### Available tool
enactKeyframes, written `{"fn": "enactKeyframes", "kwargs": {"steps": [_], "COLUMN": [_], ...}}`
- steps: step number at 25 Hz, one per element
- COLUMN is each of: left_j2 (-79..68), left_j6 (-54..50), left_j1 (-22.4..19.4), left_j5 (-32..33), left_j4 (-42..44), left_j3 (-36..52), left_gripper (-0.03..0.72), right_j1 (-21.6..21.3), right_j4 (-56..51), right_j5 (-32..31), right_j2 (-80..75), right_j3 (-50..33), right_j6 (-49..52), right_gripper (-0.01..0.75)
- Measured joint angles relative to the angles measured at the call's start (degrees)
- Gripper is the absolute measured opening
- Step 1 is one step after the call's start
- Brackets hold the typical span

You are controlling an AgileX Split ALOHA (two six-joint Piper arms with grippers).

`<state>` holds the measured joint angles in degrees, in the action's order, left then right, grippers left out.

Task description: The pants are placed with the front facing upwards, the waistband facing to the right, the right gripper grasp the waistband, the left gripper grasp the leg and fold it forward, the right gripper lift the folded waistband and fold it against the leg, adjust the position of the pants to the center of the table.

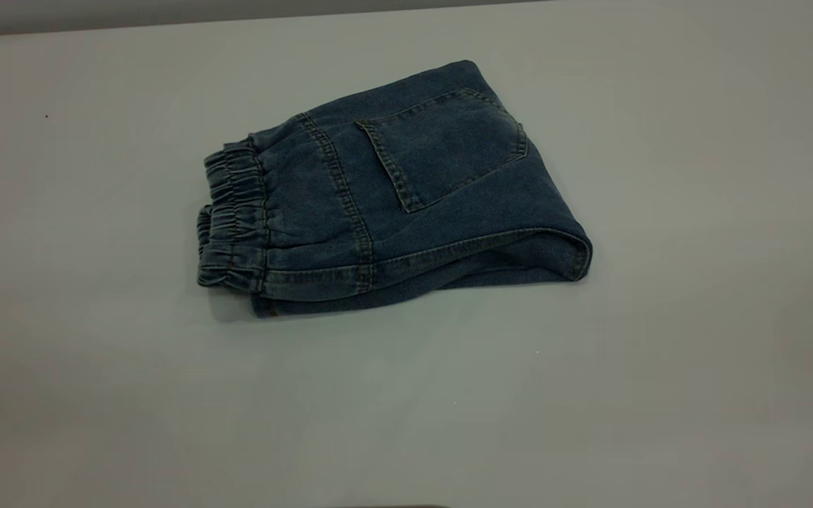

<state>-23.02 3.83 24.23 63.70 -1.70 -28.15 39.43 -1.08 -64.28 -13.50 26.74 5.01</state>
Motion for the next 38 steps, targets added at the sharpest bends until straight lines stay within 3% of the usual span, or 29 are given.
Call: {"fn": "enactKeyframes", "kwargs": {"steps": [2, 4, 11, 15, 18, 29, 38], "left_j2": [0.0, 0.2, 3.3, 6.8, 9.9, 23.4, 24.0], "left_j6": [0.0, 0.0, 0.0, 0.0, 0.0, 0.0, 0.0], "left_j1": [-0.1, -1.4, -14.0, -20.2, -22.4, -23.8, -23.8], "left_j5": [0.0, 0.0, 0.0, 0.1, 0.1, 0.5, 0.7], "left_j4": [0.0, -0.1, -0.1, -0.1, -0.1, -0.1, -0.1], "left_j3": [0.0, 0.0, 0.1, 0.1, 0.1, 0.1, 0.1], "left_gripper": [0.410, 0.410, 0.410, 0.410, 0.410, 0.410, 0.410], "right_j1": [-0.4, -4.2, -23.1, -29.3, -32.3, -33.8, -33.8], "right_j4": [0.0, -0.5, -0.6, -0.6, -0.6, -0.8, -0.9], "right_j5": [0.0, 0.0, 0.0, 0.0, -0.2, -0.4, -0.4], "right_j2": [0.2, 0.5, 2.3, 6.2, 10.4, 14.1, 14.1], "right_j3": [0.0, 0.0, 0.0, 0.0, 0.0, 0.0, 0.0], "right_j6": [0.0, 0.0, 0.0, 0.0, 0.0, 0.0, 0.0], "right_gripper": [0.376, 0.376, 0.376, 0.376, 0.376, 0.376, 0.376]}}
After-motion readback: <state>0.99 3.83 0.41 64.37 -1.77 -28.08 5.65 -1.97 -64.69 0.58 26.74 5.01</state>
